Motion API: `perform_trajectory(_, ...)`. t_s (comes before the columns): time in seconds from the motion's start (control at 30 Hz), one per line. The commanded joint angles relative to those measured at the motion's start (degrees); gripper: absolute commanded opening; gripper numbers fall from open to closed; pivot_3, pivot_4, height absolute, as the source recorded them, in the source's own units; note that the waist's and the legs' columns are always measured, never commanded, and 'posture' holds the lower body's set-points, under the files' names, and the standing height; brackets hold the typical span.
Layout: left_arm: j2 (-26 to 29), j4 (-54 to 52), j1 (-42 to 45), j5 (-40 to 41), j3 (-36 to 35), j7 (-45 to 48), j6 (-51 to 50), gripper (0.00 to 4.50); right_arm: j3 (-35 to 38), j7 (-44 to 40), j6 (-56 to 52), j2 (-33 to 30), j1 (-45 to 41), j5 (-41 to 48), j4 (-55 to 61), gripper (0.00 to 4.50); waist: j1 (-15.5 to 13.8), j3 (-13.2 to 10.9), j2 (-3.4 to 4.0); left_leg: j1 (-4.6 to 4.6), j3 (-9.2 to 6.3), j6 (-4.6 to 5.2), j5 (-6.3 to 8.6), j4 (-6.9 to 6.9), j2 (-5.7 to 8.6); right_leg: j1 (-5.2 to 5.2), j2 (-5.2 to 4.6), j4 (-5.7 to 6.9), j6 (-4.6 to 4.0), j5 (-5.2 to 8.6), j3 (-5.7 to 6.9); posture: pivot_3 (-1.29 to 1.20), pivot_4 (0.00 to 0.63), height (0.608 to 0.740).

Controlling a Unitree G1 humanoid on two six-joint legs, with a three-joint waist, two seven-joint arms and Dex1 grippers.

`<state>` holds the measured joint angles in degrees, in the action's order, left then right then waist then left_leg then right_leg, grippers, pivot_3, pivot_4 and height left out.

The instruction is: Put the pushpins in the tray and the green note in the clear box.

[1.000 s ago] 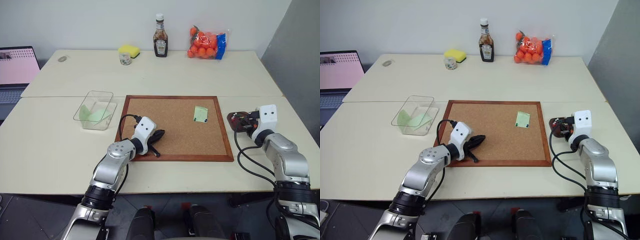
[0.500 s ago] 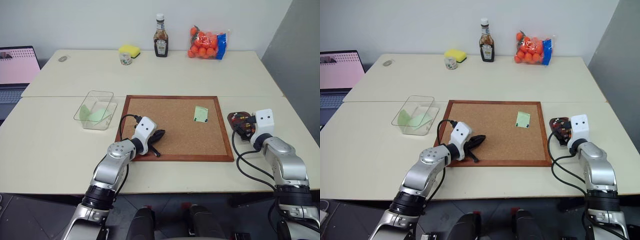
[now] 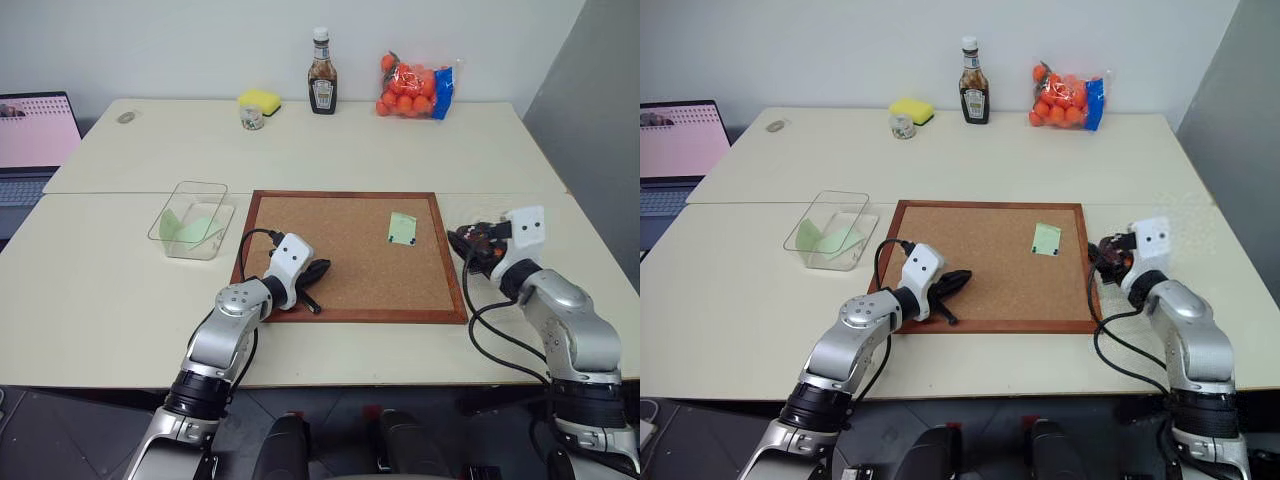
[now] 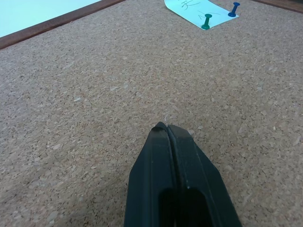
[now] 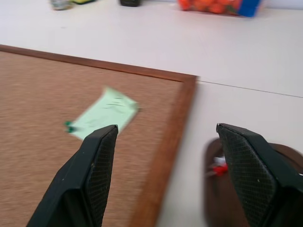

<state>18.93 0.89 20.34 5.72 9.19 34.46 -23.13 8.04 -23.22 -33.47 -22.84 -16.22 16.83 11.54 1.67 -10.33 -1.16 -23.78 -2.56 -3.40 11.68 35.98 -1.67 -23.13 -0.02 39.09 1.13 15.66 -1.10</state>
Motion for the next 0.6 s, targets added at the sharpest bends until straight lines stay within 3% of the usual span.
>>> perform_trajectory(0.03,0.0,0.5,0.1,-0.4,0.9,0.5,0.2,0.00,-4.6,0.3,1.6,1.6,0.0,-2.0,0.7,3.53,0.0,0.0,0.00,0.00,-0.01,0.00,0.00,0.00,0.00,0.00,0.00,0.00,0.00,0.00,0.01,0.00,0.150,0.740)
perform_trajectory(0.6,0.1,0.3,0.1,-0.5,1.0,0.6,0.2,0.00,-8.3,2.6,9.5,7.5,-8.5,-6.7,-16.0,3.53,0.0,0.0,0.00,0.00,-0.02,0.00,0.00,0.00,-0.01,0.00,0.00,0.00,-0.01,-0.01,0.02,0.00,0.150,0.740)
